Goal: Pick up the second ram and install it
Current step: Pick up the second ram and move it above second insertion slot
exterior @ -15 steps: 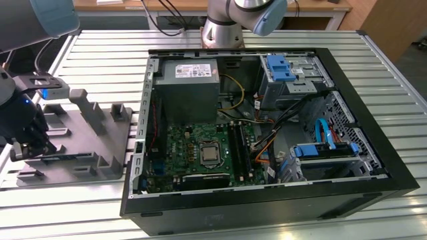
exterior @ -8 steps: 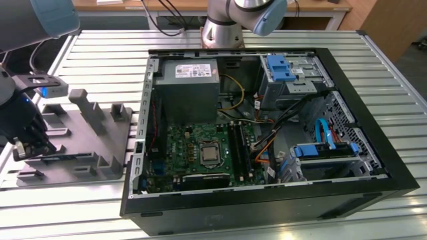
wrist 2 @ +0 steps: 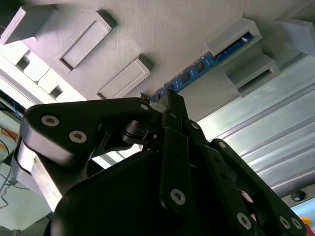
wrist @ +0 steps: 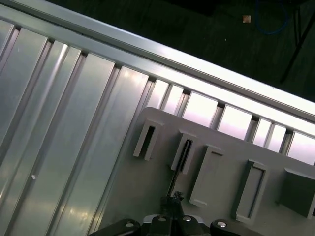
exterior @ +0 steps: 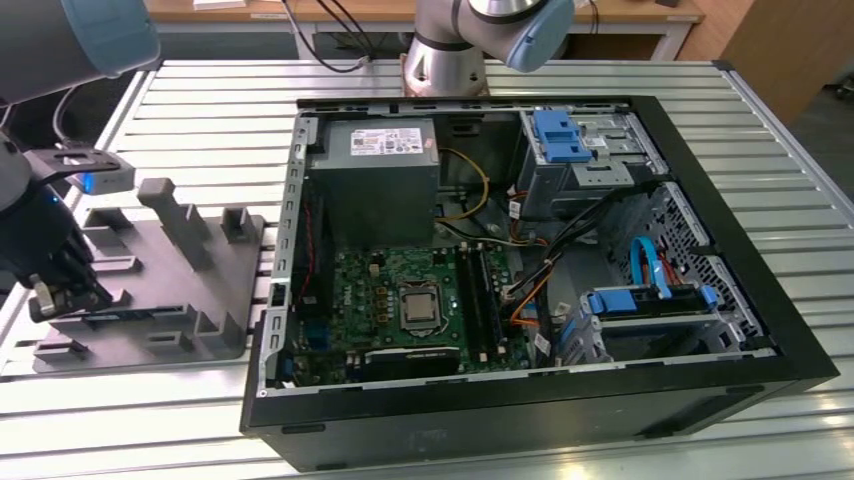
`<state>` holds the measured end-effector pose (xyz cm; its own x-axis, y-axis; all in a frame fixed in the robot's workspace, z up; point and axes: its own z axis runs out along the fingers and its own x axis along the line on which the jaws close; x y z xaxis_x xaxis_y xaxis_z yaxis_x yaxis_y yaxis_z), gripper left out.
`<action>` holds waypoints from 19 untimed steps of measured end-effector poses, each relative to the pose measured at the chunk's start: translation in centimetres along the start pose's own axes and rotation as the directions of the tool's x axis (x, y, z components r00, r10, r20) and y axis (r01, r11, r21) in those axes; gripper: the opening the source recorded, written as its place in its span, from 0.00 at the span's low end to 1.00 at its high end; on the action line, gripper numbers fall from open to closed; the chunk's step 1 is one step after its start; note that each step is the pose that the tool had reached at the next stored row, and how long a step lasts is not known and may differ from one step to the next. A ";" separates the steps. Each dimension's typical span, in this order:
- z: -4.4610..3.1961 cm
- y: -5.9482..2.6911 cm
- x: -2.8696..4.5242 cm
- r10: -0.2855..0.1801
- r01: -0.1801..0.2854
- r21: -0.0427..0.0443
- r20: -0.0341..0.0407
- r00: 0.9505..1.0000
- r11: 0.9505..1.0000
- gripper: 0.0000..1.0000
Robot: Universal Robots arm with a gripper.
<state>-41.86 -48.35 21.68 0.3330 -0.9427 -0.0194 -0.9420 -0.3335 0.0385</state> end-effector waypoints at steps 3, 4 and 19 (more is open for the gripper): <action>0.11 -0.01 0.01 0.055 -0.055 0.001 0.002 0.998 0.998 0.10; 0.15 -0.01 0.01 0.073 -0.073 0.001 0.003 0.997 0.997 0.10; 0.59 -0.03 0.01 0.338 -0.338 0.004 0.014 0.941 0.941 0.10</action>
<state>-41.85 -48.35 21.09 -0.0060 -0.9998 -0.0194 -0.9992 0.0053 0.0385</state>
